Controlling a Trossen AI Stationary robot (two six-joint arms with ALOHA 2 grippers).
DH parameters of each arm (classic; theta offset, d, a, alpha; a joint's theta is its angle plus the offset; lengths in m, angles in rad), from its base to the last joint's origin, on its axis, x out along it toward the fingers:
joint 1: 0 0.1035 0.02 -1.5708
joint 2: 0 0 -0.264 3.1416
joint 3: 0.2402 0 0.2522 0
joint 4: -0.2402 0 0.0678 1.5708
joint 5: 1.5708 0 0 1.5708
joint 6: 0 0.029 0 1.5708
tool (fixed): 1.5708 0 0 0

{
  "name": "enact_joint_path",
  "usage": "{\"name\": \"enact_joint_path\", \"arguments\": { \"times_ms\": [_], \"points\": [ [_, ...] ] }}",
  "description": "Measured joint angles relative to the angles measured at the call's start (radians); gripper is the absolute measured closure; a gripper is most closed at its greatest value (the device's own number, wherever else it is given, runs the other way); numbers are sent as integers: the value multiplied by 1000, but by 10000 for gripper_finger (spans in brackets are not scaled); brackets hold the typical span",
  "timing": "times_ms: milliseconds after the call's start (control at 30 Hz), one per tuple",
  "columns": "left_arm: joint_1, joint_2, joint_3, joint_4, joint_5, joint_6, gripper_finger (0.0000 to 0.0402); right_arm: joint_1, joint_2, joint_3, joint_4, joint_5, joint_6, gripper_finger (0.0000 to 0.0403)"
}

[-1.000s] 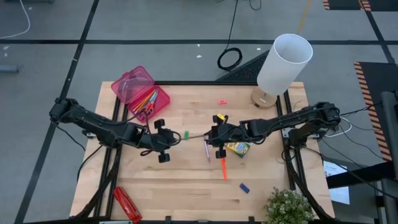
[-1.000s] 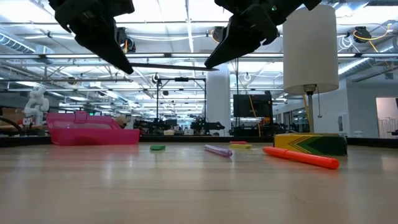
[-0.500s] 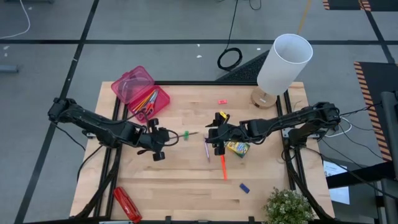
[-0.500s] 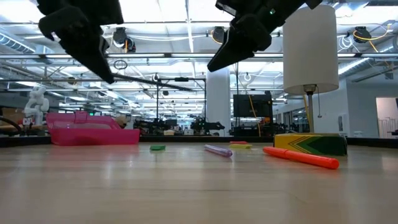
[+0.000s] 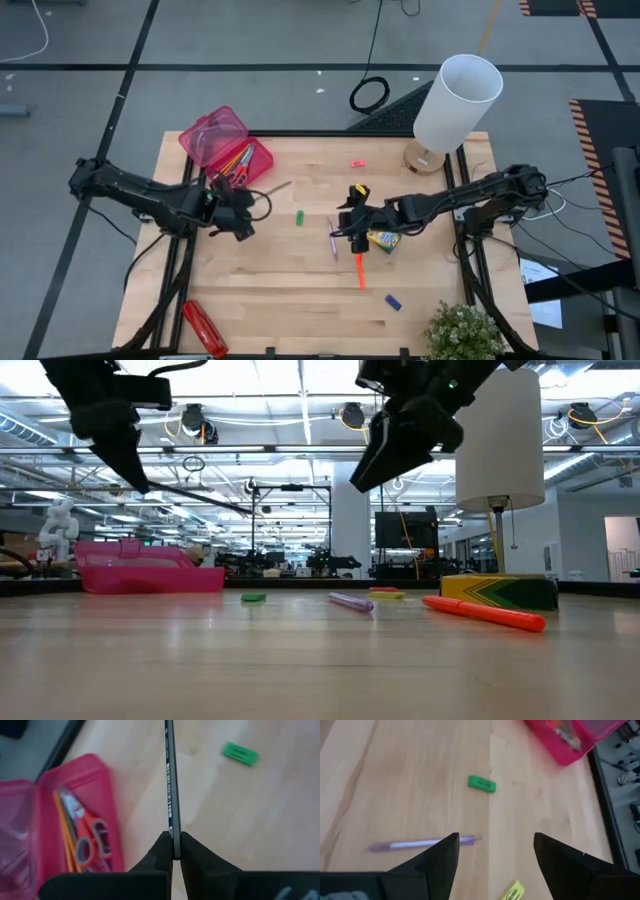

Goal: Pack school essentials
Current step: Put the black pencil into the pink supply box

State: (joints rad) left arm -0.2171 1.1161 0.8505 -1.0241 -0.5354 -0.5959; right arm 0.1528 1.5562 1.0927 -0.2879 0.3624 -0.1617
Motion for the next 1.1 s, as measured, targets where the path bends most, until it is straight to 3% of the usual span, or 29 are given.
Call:
{"name": "enact_joint_path", "arguments": {
  "times_ms": [233, 700, 933, 1100],
  "points": [
    [104, -6, -1, -106, -19, 1, 379, 38, 0, 0, -11, 0, 1, 151],
    [444, -6, -1, -142, -30, 148, 376, 107, -9, 0, -16, 0, 16, 151],
    [540, -5, -44, -41, -38, 253, 386, 147, -83, 0, 34, 2, 23, 151],
    [606, 2, -48, -24, -25, 241, 377, 174, -166, 0, 18, 2, 73, 151]
  ]
}}
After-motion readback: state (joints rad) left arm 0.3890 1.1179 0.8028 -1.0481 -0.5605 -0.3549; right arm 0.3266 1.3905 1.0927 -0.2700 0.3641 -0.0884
